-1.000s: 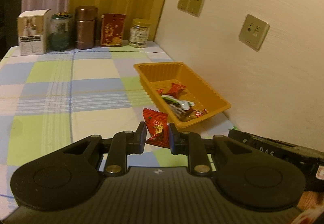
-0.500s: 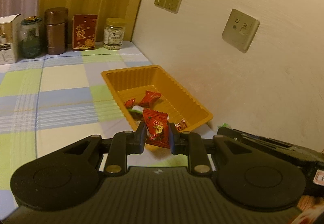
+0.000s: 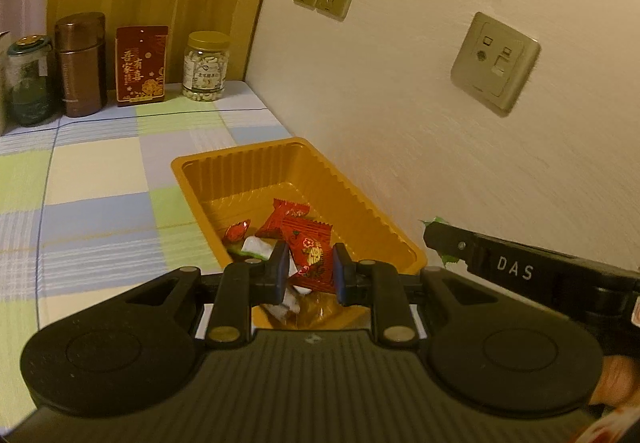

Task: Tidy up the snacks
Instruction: 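Lower both candies into the tray and open both grippers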

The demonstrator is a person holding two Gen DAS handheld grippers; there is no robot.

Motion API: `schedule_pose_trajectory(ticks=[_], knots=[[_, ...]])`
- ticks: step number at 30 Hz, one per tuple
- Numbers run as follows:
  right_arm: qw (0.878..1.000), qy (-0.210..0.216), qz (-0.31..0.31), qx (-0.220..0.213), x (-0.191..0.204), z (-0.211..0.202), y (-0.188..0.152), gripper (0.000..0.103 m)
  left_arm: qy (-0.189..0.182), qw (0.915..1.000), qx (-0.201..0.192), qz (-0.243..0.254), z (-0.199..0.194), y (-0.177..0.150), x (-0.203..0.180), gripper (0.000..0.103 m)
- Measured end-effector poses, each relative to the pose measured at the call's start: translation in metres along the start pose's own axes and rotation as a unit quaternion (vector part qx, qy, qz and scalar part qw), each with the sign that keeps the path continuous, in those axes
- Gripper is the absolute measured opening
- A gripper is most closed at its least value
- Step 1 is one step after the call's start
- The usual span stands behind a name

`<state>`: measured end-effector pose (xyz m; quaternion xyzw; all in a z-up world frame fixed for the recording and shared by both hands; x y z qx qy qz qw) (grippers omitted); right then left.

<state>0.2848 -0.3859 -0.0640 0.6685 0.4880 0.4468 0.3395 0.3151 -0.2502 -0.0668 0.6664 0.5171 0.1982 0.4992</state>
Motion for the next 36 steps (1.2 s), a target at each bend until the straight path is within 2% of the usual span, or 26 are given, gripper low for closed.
schedule_pose_trajectory(ticks=[13,23,26,36], knots=[[1.0,-0.006,-0.001,0.026,-0.016,0.058,0.001,0.021,-0.001,0.9998,0.017,0.011,0.067,0.017,0.017,0.02],[0.999,-0.009,0.005,0.03,-0.02,0.075,0.001,0.021,-0.008,0.9994,0.026,0.019,0.097,0.017,0.02,0.02],[0.999,-0.009,0.003,0.034,-0.02,0.078,0.0,0.021,-0.002,0.999,0.027,0.034,0.104,0.013,0.021,0.037],[0.999,-0.003,0.002,0.038,-0.013,0.078,-0.002,0.021,0.014,0.9987,0.034,0.035,0.097,0.008,0.034,0.037]])
Point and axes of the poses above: each gripper's, at about its wrist camera, not at the fingertips, and z roughly the way its jaws point, x to its left, y to its top, the point moved 10 cm from there along z, roughly the way its jaws point, and after that the axes turned 13 degrees about -x, right-handed, at the moved point
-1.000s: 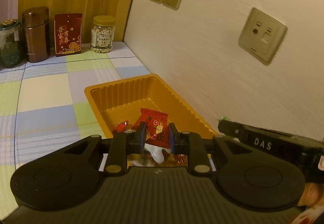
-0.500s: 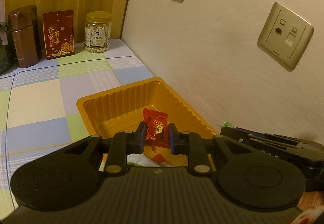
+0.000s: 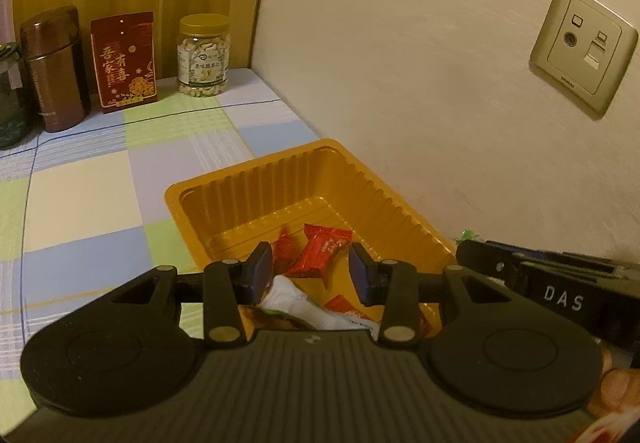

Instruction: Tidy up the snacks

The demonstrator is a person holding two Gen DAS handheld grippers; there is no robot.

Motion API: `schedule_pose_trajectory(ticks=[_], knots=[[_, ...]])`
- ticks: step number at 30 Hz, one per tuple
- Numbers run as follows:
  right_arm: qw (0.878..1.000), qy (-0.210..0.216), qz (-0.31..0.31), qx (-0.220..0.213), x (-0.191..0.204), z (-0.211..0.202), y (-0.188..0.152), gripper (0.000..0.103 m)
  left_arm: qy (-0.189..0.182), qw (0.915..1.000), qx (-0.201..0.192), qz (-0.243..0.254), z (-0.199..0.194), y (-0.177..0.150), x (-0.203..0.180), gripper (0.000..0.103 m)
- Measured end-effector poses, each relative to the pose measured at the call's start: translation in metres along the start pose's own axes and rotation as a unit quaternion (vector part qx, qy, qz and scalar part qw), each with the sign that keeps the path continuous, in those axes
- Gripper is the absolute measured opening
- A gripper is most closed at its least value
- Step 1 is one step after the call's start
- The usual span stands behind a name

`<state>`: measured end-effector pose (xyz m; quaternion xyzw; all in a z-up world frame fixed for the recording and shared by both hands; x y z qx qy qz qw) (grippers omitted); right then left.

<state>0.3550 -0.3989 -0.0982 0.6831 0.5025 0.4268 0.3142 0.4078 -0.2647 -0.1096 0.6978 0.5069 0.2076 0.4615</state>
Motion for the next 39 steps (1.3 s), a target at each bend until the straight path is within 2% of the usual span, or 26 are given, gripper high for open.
schedule_pose_trajectory(ticks=[11,19,23,24,26,27,29,31,33,34,39], knots=[[1.0,0.009,-0.005,-0.007,0.013,-0.007,0.008,0.021,0.003,1.0,-0.002,0.0,-0.014,0.0,0.005,0.038],[1.0,0.013,-0.008,-0.003,0.017,-0.001,0.009,0.022,0.023,0.9996,-0.009,-0.016,-0.03,-0.003,0.033,0.039],[0.999,0.034,-0.023,-0.002,0.025,0.01,0.011,0.022,0.031,0.9991,-0.011,-0.026,-0.036,-0.007,0.045,0.042],[0.999,0.042,-0.026,0.0,0.028,0.014,0.011,0.023,0.033,0.999,-0.012,-0.029,-0.038,-0.008,0.047,0.045],[0.998,0.053,-0.024,0.0,0.03,0.018,0.013,0.044,0.036,0.9987,-0.014,-0.034,-0.044,-0.011,0.052,0.049],[0.998,0.055,-0.02,-0.006,0.03,0.017,0.015,0.063,0.037,0.9986,-0.015,-0.036,-0.046,-0.013,0.054,0.05],[0.998,0.056,-0.009,-0.017,0.028,0.012,0.018,0.065,0.041,0.9983,-0.015,-0.04,-0.052,-0.017,0.057,0.055],[0.999,0.051,-0.003,-0.014,0.026,0.007,0.017,0.065,0.05,0.9975,-0.017,-0.047,-0.06,-0.022,0.061,0.067],[0.999,0.049,0.0,-0.015,0.025,-0.001,0.014,0.065,0.053,0.997,-0.017,-0.054,-0.067,-0.027,0.062,0.073],[0.999,0.046,0.001,-0.015,0.024,-0.006,0.013,0.065,0.056,0.9968,-0.016,-0.056,-0.072,-0.029,0.062,0.08],[0.999,0.033,0.016,-0.007,0.018,-0.036,0.002,0.066,0.054,0.9964,-0.018,-0.063,-0.101,-0.038,0.054,0.095]])
Point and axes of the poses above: each gripper's, at about its wrist camera, not at the fingertips, and z roughly the way its jaws point, x to its left, y to its top, the point moved 10 cm from there along z, roughly the way its jaws point, and after that the axes turned 13 degrees about -x, right-handed, at the moved point
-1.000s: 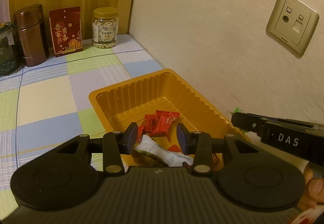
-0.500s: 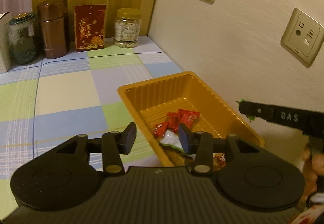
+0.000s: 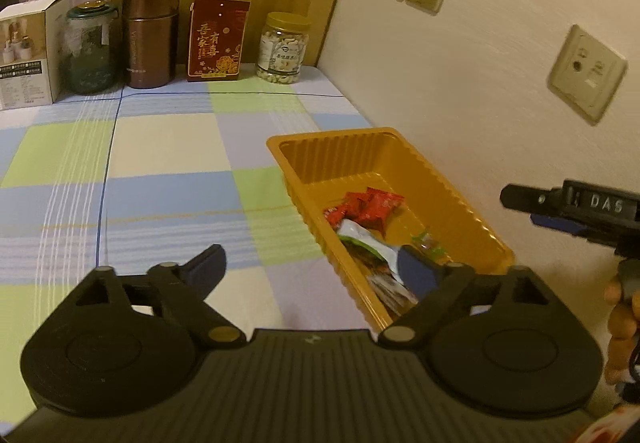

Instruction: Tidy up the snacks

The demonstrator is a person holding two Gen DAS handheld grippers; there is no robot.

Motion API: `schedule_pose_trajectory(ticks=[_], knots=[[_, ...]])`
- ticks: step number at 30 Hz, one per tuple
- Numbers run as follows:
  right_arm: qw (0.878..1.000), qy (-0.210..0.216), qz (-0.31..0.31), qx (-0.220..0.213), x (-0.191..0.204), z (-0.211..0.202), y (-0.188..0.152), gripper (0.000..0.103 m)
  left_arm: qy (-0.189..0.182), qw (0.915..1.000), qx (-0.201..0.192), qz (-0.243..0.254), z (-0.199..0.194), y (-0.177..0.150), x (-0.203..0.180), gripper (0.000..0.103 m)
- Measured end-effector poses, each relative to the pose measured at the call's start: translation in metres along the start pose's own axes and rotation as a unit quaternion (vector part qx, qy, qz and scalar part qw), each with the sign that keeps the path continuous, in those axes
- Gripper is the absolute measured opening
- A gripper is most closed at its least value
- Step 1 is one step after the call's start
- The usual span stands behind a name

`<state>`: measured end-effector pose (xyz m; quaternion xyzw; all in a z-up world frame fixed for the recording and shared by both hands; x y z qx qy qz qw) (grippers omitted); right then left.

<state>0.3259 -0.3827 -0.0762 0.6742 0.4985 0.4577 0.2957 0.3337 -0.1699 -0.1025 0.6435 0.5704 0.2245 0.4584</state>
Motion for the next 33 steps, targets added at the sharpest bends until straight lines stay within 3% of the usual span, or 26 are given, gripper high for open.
schedule_pose_trajectory(ticks=[5,16,33], knots=[[1.0,-0.018,0.005,0.018,-0.001,-0.035,-0.015,0.066,0.007,0.9999,-0.007,0.005,-0.036,-0.004,-0.008,0.102],[0.999,-0.037,0.006,0.022,0.021,-0.117,-0.04,0.073,0.021,0.9987,-0.001,0.047,-0.115,-0.018,-0.027,0.102],[0.997,-0.045,-0.061,0.02,0.057,-0.202,-0.076,0.079,0.033,0.9991,-0.018,0.017,-0.199,-0.037,-0.031,0.102]])
Point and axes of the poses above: each gripper's, at about its wrist camera, not at the fingertips, and z roughly the way its jaws point, x to its left, y to its top, the point moved 10 cm from there along z, roughly the way its jaws point, and after that the axes turned 13 degrees about -x, right-handed, at the moved point
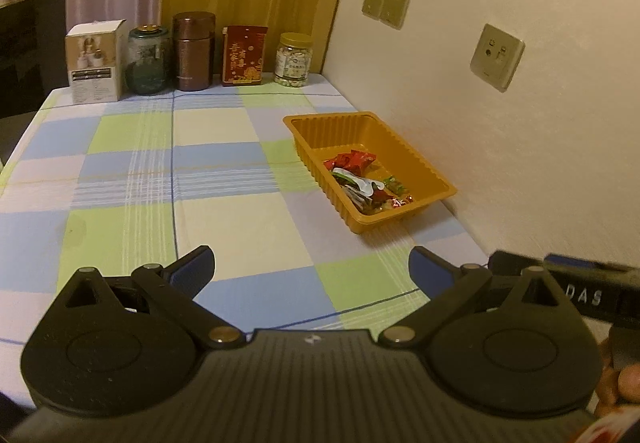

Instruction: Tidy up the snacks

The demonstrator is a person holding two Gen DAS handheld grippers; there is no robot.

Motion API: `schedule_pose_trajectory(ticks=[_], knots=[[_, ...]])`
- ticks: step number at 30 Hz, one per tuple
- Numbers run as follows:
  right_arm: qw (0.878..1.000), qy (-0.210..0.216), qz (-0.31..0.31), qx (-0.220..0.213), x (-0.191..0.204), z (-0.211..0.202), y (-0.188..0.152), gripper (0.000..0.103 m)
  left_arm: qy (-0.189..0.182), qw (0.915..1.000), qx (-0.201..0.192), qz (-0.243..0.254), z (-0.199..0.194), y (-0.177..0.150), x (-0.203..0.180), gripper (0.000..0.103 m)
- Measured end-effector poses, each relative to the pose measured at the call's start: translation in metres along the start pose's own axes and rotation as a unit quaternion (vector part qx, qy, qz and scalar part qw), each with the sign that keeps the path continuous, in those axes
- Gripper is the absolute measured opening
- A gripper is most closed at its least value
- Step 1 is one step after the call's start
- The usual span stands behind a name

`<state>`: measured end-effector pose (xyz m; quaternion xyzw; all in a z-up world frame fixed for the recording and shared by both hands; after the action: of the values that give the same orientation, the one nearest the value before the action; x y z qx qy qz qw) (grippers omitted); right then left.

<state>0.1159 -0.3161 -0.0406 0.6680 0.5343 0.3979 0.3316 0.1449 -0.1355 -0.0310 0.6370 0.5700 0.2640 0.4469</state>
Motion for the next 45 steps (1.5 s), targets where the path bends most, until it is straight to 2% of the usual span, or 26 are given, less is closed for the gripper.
schedule_pose_trajectory(ticks=[13,45], knots=[[1.0,-0.002,-0.024,0.004,0.011,-0.024,-0.009,0.079,0.037,0.9989,-0.011,0.025,-0.026,-0.006,0.014,0.103],[1.0,-0.001,-0.025,-0.001,0.018,-0.031,-0.01,0.079,0.036,0.9988,-0.007,0.032,-0.027,-0.013,0.011,0.103]])
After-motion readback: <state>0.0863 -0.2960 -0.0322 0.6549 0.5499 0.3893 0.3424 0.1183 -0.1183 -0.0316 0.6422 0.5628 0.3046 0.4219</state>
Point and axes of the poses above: each gripper's, at about its wrist camera, not at the fingertips, and z roughly the way its jaws point, x to its left, y to its top, the point moved 10 cm from there along z, roughly the way its jaws point, and after that the axes turned 13 degrees about -x, right-handed, at the moved point
